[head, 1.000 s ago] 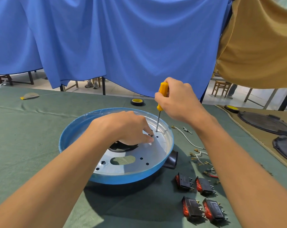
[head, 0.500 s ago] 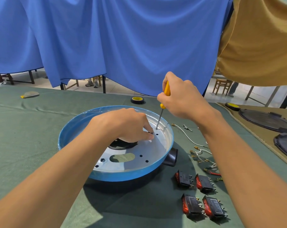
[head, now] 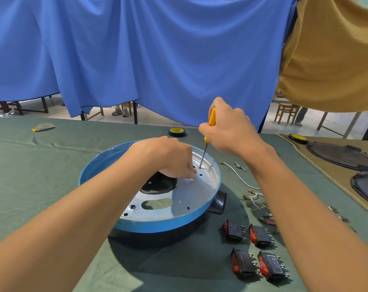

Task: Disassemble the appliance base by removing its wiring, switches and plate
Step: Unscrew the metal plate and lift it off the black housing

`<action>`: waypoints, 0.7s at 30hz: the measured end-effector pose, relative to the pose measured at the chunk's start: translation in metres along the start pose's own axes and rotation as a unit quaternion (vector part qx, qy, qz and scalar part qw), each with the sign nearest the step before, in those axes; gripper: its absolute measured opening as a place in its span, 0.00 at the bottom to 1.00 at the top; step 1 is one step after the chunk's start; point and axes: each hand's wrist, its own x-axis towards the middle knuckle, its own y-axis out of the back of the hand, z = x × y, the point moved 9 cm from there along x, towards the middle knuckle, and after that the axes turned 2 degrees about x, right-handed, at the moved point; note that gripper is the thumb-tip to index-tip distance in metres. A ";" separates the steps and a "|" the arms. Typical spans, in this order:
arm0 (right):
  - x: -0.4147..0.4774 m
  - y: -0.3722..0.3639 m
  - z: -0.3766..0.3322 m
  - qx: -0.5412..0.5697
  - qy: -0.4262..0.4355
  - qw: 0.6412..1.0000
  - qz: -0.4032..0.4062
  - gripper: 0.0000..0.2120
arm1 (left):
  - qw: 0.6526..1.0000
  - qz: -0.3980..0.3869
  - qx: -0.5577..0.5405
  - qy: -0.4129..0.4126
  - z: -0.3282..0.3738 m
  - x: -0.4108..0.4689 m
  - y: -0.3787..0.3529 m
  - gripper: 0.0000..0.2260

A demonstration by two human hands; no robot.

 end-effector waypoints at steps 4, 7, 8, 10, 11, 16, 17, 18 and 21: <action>-0.002 0.000 0.000 -0.023 -0.008 1.000 -0.001 0.13 | 1.000 -0.010 -0.006 -0.017 0.005 0.004 0.007 0.16; -0.002 0.001 0.000 -0.028 -0.008 1.000 0.012 0.16 | 0.999 -0.020 -0.009 -0.033 0.006 0.005 0.008 0.14; -0.002 0.001 0.000 -0.021 -0.007 1.000 0.011 0.13 | 0.999 -0.024 -0.010 -0.036 0.006 0.005 0.008 0.14; 0.000 0.000 0.001 -0.005 -0.012 1.000 0.001 0.08 | 0.999 -0.028 -0.010 -0.035 0.006 0.006 0.007 0.14; 0.000 0.000 0.002 0.005 -0.017 1.000 -0.007 0.09 | 0.999 -0.027 -0.010 -0.033 0.006 0.006 0.007 0.15; -0.001 -0.003 0.001 0.006 -0.025 1.000 -0.016 0.14 | 0.999 -0.033 -0.014 -0.020 0.006 0.008 0.005 0.17; -0.001 -0.003 0.001 0.002 -0.024 1.000 -0.010 0.15 | 0.999 -0.036 -0.016 -0.019 0.006 0.008 0.005 0.18; -0.001 -0.003 0.001 0.004 -0.021 1.000 -0.004 0.15 | 0.999 -0.039 -0.018 -0.017 0.005 0.008 0.004 0.18; -0.001 -0.002 0.000 0.021 -0.016 1.000 -0.001 0.09 | 0.999 -0.040 -0.021 -0.014 0.004 0.007 0.004 0.18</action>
